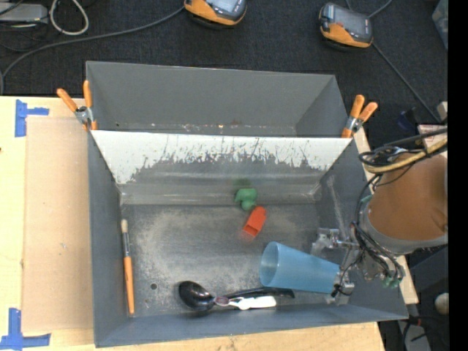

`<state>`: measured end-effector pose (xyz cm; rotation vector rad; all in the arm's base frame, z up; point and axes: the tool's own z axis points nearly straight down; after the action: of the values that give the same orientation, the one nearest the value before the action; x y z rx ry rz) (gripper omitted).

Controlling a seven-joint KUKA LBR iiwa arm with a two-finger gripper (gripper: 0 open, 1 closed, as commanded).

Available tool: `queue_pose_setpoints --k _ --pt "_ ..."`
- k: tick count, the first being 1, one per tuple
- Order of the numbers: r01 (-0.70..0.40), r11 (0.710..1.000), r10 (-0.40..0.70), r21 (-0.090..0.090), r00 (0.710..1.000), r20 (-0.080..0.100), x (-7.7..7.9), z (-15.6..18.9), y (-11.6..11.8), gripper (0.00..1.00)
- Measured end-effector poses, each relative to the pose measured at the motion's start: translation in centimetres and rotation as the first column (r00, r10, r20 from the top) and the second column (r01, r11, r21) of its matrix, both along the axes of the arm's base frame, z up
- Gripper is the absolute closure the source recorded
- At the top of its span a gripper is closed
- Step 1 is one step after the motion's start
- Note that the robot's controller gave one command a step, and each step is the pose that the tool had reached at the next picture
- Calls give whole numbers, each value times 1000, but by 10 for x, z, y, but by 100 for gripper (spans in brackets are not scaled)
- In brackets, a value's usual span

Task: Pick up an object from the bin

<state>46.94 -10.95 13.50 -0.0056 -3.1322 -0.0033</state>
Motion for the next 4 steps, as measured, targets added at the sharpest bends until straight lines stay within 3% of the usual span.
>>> queue_pose_setpoints --k 1,2,3,4 --pt "-5 1000 5 -1 1000 7 2 4 1 0" --pt "-45 999 45 1 999 2 50 -69 1 0" --pt "-305 952 305 -3 952 14 75 -65 3 100" --pt "-306 952 306 -4 952 14 75 -65 3 100"
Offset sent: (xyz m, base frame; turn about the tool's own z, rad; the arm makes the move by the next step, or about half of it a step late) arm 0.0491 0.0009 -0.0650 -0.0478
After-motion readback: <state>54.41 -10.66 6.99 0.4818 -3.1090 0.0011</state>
